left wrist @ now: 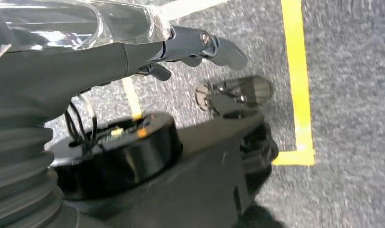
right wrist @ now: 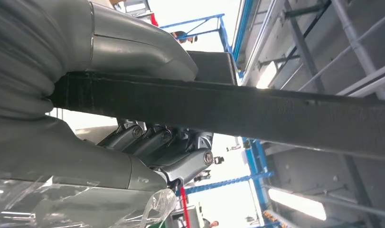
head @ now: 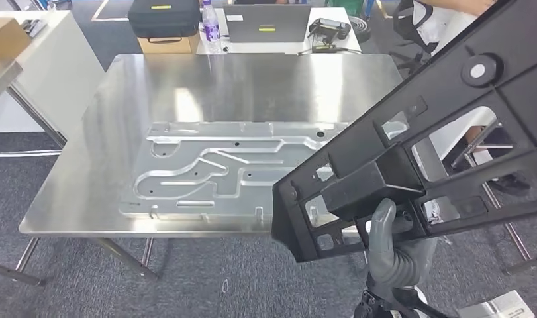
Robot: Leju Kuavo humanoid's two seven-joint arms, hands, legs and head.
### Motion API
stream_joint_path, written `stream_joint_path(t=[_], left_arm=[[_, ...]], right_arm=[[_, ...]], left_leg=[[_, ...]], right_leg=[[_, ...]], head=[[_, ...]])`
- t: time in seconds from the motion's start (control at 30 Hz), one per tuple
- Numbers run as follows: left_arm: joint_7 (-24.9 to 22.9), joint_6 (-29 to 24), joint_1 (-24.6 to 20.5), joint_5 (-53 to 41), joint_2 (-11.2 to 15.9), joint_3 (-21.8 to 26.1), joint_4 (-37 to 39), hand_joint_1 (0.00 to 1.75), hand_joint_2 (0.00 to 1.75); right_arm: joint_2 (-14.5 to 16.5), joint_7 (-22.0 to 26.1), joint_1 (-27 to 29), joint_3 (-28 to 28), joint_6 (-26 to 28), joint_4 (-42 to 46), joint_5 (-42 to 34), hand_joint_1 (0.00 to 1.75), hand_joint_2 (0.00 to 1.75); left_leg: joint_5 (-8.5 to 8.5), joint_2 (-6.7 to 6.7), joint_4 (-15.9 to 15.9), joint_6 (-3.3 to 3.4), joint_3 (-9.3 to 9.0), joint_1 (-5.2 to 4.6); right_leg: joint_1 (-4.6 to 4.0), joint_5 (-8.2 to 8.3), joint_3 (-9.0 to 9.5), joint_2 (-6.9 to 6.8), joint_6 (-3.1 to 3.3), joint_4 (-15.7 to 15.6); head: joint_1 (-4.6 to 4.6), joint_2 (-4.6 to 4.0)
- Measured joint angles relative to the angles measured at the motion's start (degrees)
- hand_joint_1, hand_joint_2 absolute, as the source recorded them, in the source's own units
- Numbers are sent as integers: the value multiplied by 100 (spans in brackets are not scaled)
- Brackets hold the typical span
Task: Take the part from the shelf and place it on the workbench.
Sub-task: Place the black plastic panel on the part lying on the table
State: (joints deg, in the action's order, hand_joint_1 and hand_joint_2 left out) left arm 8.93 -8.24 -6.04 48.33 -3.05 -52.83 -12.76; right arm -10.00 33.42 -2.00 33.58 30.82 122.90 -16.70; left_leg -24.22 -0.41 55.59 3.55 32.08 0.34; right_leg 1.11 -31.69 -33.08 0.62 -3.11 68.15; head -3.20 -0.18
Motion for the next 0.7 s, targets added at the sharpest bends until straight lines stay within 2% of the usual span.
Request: stream_joint_path(t=[0.07, 0.1, 0.13, 0.17, 0.23, 0.27, 0.3, 0.37, 0.4, 0.47, 0.53, 0.57, 0.6, 0.63, 0.67, 0.7], left_arm=[[-9, -1, 15, 0, -3, -1, 0, 0, 175], [-12, -3, 23, 0, -3, -2, 0, 0, 175], [-13, -7, 26, 0, -3, -2, 0, 0, 175], [-14, -10, 26, 0, -3, -2, 0, 0, 175], [-17, -14, 26, -1, -3, -2, 1, 0, 175], [-19, -15, 22, -2, -3, -2, 2, 0, 175], [-19, -16, 18, -2, -3, -2, 2, 0, 175], [-17, -19, 4, -3, -3, -2, 2, 0, 175], [-13, -20, -4, -3, -3, -2, 2, 0, 175], [-8, -20, -25, -4, -4, -3, 1, 0, 175], [-6, -20, -30, -7, -6, -4, 1, 0, 175], [-8, -21, -19, -11, -7, -4, 1, 0, 175], [-9, -21, -5, -23, -8, -4, 2, 0, 175], [-10, -20, 7, -38, -8, -5, 2, 0, 175], [-13, -20, 14, -58, -8, -9, 2, 0, 175], [-16, -19, 18, -79, -5, -15, 3, 0, 175]], right_arm=[[5, 1, 7, -1, 0, -19, 0, 175, 175], [7, 0, 10, -1, 0, -31, 0, 175, 175], [7, 0, 11, -1, 0, -40, 1, 175, 175], [8, 1, 11, -1, 0, -46, 1, 175, 175], [8, 1, 11, -3, 0, -54, 4, 175, 175], [9, -2, 11, -3, -1, -59, 6, 175, 175], [11, -4, 13, -5, -2, -64, 10, 175, 175], [16, -8, 8, -9, -5, -68, 25, 175, 175], [19, -7, 4, -11, -8, -68, 38, 175, 175], [26, -9, -5, -13, -12, -68, 63, 175, 175], [31, -15, -8, -13, -13, -68, 91, 175, 175], [31, -23, -8, -13, -13, -68, 110, 175, 175], [32, -42, -10, -12, -13, -68, 152, 175, 175], [32, -76, -19, -12, -9, -68, 212, 175, 175], [32, -131, -39, -12, 2, -68, 297, 175, 175], [31, -213, -71, -12, 25, -68, 405, 175, 175]], left_leg=[[-120, -14, -1, 16, -128, 6], [-187, -24, -1, 10, -207, 13], [-260, -38, -1, -4, -299, 24], [-338, -49, -2, -27, -396, 37], [-504, -65, -1, -100, -556, 34], [-579, -64, -16, -143, -608, 24], [-622, -61, -23, -188, -660, 10], [-635, -52, 24, -251, -712, 11], [-618, -48, 164, -275, -679, 19], [-682, -38, 724, -311, -362, 31], [-959, -25, 1418, -336, 142, 31], [-1117, -21, 1629, -329, 361, 21], [-1216, -18, 1681, -307, 511, 4], [-1194, -17, 1555, -268, 579, -22], [-1015, -16, 1270, -211, 577, -59], [-669, -16, 908, -140, 540, -99]], right_leg=[[3, -322, -457, -1, -22, 429], [8, -411, -587, -4, -31, 432], [14, -374, -634, -8, -39, 270], [24, -173, -603, -17, -47, -32], [45, 489, -490, -59, -51, -708], [42, 738, -449, -76, -33, -915], [42, 862, -432, -85, 4, -1008], [37, 821, -377, -68, 100, -1014], [45, 783, -333, -61, 146, -1019], [37, 697, -222, -61, 210, -1027], [4, 587, -112, -65, 238, -1028], [-19, 527, -46, -61, 243, -1028], [-36, 459, 35, -53, 248, -1028], [-54, 389, 129, -44, 252, -1029], [-73, 316, 233, -40, 259, -1031], [-83, 245, 322, -37, 265, -1038]], head=[[9, 0], [12, 0], [13, 1], [14, 0], [17, -1], [16, -1], [11, -1], [-2, -1], [-8, -1], [-14, -1], [-22, -1], [-24, -1], [-25, -1], [-25, -1], [-25, -1], [-25, -2]])
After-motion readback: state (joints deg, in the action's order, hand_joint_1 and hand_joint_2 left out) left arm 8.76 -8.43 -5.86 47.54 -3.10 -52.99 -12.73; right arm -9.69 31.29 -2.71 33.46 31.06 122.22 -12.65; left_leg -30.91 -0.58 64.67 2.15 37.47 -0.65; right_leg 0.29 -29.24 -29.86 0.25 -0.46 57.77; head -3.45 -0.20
